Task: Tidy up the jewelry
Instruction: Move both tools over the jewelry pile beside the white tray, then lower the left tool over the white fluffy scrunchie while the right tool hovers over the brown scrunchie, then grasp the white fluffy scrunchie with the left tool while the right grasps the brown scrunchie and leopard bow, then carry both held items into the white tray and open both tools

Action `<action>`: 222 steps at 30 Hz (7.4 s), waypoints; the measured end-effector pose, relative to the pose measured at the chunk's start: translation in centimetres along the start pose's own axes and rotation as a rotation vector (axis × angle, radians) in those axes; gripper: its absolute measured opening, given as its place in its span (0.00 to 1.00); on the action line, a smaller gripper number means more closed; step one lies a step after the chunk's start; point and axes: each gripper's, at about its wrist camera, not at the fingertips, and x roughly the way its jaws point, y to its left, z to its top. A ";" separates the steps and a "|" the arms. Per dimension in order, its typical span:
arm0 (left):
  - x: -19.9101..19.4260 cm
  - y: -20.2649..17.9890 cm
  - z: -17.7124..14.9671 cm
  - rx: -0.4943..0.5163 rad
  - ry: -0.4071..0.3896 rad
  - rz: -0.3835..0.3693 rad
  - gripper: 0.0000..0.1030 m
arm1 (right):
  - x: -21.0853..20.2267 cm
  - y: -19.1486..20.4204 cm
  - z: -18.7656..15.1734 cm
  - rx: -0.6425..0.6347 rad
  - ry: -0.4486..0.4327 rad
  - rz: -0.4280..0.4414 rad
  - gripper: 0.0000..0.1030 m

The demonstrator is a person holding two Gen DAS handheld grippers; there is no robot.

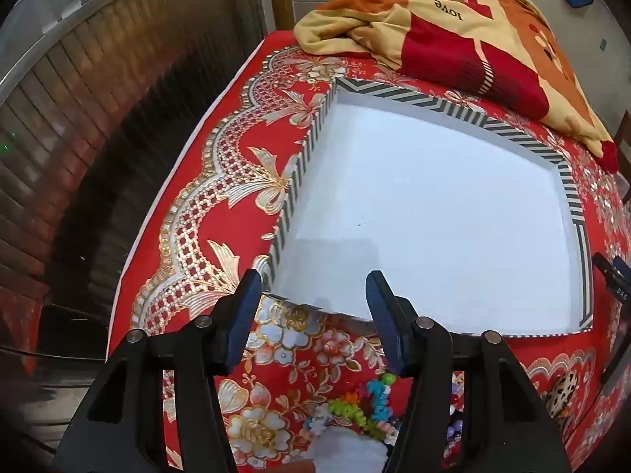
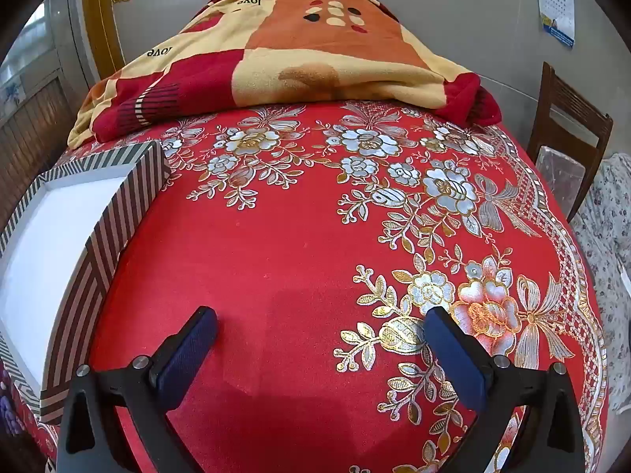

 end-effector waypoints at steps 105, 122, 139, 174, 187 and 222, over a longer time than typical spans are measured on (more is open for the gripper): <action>-11.0 -2.6 -12.8 -0.057 -0.105 -0.093 0.53 | -21.0 18.8 -9.5 -0.145 0.076 0.159 0.95; -10.5 -2.5 -12.9 -0.063 -0.097 -0.092 0.54 | -20.6 18.9 -9.6 -0.155 0.096 0.161 0.95; -9.9 -2.2 -12.7 -0.072 -0.076 -0.088 0.54 | -19.8 19.0 -9.7 -0.170 0.120 0.168 0.95; -4.0 0.7 -12.7 -0.012 0.137 -0.249 0.53 | -15.3 13.9 -11.1 -0.041 0.248 0.268 0.76; -2.9 1.1 -12.4 -0.011 0.155 -0.266 0.53 | -14.1 19.4 -10.8 -0.245 0.259 0.299 0.75; -9.0 2.6 -6.4 -0.061 -0.050 -0.341 0.22 | -18.8 16.2 -3.5 -0.046 0.063 0.495 0.25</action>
